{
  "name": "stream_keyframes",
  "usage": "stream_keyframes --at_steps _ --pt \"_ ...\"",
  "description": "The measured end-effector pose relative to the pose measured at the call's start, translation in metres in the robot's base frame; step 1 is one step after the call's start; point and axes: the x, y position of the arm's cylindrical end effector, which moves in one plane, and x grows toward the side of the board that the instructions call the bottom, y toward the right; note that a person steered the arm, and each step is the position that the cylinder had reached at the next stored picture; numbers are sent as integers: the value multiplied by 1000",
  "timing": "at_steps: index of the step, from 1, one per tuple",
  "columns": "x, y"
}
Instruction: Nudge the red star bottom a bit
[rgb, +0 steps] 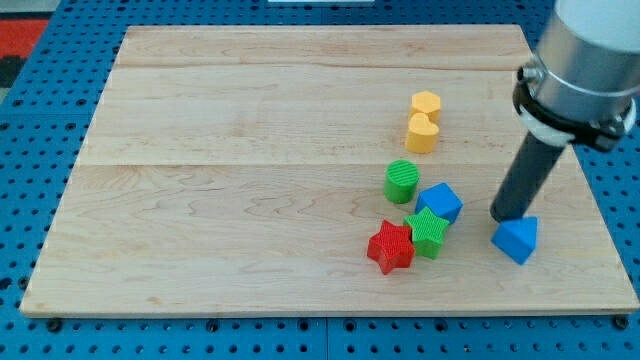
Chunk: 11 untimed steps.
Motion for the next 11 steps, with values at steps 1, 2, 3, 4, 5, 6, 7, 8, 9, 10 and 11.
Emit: stream_keyframes --at_steps 1,2,3,4,5,6,7,8,9,10,11 --pt "-69 -64" --pt "-100 -134" --pt "-64 -139" --pt "-30 -79" --pt "-30 -125" --pt "-29 -221" --pt "25 -222" --pt "54 -160" --pt "54 -111" --pt "54 -82" --pt "87 -148"
